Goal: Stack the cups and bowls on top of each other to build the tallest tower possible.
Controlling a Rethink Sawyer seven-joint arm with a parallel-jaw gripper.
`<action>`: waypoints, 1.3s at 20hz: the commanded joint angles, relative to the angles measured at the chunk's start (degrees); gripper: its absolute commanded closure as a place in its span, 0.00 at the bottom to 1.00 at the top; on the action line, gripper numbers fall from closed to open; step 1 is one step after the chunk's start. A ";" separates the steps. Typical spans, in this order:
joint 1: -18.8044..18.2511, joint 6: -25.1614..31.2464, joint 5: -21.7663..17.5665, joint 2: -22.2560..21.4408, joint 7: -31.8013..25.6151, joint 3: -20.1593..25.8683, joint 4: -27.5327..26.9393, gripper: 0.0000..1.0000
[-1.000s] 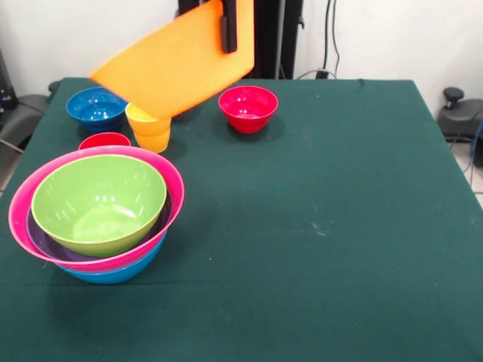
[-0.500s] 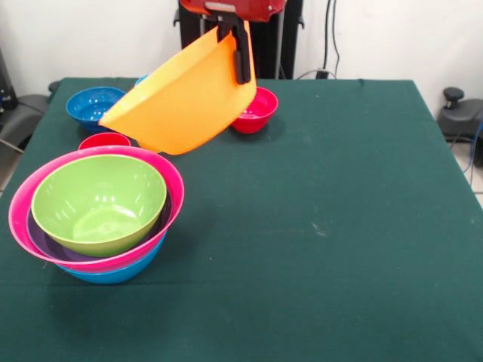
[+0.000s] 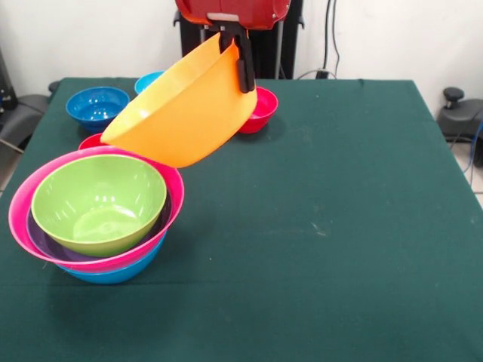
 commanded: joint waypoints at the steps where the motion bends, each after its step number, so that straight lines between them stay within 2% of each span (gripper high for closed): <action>1: -1.40 5.08 -4.92 0.99 -14.24 7.73 -0.95 1.00; 20: -6.09 11.35 -9.20 0.20 -15.40 13.21 -3.50 1.00; 26: -8.86 11.94 -9.79 -0.68 -17.13 14.99 -2.16 1.00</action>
